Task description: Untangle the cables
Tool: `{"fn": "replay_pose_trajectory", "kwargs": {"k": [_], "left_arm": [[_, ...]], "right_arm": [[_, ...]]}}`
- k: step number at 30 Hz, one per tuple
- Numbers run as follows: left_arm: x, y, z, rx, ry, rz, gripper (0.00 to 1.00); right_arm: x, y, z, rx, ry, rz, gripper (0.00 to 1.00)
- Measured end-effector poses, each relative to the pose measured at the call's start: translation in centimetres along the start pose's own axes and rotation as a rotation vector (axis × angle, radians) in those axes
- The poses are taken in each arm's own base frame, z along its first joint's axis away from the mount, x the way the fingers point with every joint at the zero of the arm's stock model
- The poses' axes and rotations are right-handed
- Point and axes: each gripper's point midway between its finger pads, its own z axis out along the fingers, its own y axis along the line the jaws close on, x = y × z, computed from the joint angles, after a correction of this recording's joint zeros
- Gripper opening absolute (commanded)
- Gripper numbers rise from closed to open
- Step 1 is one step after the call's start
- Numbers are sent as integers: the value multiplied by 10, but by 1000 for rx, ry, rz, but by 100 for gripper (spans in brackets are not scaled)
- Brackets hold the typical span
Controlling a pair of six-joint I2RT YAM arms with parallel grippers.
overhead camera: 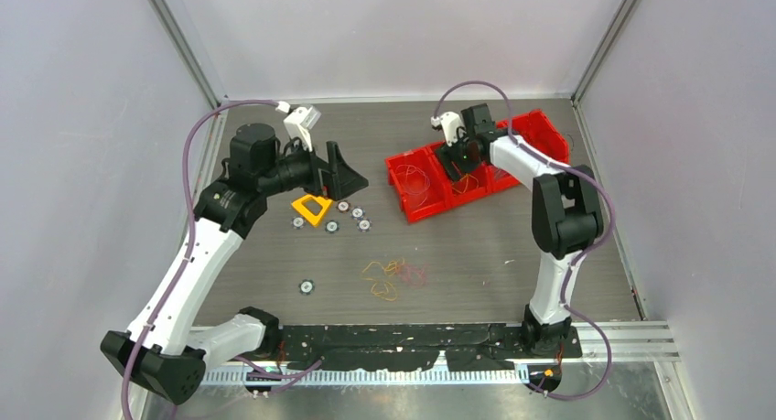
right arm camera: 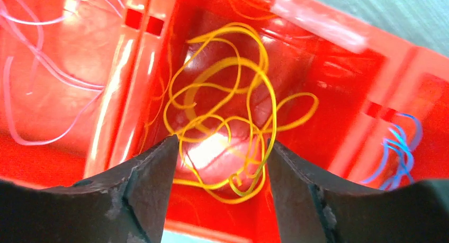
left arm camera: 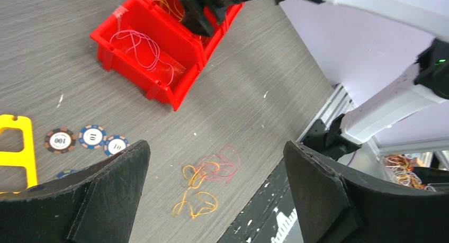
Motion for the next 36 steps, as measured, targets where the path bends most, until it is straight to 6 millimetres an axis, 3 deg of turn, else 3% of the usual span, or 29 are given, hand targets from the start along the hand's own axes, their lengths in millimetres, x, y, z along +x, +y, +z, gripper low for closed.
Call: {"fn": "replay_pose_trajectory", "kwargs": {"k": [6,10,13,15,18,20,24,28,31,35,36], "left_arm": [[17,11,-6,-8,69,128,100],[43,12,-8,52,173,194,100],[64,12,-8,111,241,209,100],[74,13,-6,137,270,207,99],[82,14,-5,161,282,157,97],[86,17,-3,166,272,119,95],[103,25,-4,150,280,60,93],[114,30,-8,139,275,-11,92],[120,38,-8,132,261,-89,92],[123,43,-6,138,247,-164,90],[122,43,-5,144,236,-184,90]], "right_arm": [[-27,8,-68,-19,-77,-20,95],[-37,28,-130,-75,-146,-75,96],[-39,59,-173,-154,-196,-127,97],[-35,94,-189,-233,-213,-174,98],[-18,164,-190,-405,-181,-269,98],[-1,203,-182,-503,-125,-316,93],[40,261,-155,-649,35,-377,87],[81,289,-131,-719,182,-413,84],[100,293,-125,-736,232,-440,80],[109,289,-120,-736,234,-495,63],[111,288,-119,-735,233,-509,52]]}}
